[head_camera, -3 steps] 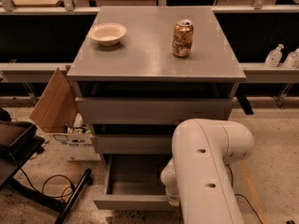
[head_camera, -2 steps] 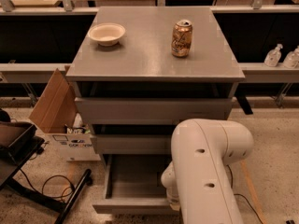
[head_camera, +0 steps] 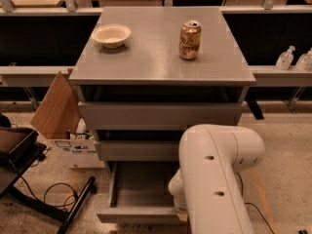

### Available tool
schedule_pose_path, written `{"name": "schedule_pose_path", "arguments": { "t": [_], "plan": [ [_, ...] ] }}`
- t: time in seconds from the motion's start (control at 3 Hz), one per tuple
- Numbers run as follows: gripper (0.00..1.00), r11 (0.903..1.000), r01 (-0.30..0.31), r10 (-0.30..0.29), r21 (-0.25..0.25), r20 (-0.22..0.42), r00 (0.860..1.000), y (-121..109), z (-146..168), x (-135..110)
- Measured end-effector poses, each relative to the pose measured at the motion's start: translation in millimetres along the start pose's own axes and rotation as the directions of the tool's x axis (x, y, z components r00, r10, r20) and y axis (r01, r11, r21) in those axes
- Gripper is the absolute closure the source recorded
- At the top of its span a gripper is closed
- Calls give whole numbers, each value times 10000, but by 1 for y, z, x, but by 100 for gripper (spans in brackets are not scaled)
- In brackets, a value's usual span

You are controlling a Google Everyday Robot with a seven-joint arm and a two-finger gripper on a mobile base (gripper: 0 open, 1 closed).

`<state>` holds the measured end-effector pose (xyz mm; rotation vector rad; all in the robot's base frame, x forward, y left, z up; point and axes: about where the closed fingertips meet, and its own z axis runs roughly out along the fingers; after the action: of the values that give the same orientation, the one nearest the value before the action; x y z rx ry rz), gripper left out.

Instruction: Open bottom drawer

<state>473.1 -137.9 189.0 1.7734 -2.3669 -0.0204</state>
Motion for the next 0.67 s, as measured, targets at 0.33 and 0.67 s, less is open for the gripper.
{"name": "schedule_pose_path", "arguments": {
  "t": [0.33,0.67],
  "plan": [
    [0,10000,-12,12,-11,-16,10000,1,0,2],
    [0,10000,-51,51,41,-17,10000,-1,-3,5]
  ]
}}
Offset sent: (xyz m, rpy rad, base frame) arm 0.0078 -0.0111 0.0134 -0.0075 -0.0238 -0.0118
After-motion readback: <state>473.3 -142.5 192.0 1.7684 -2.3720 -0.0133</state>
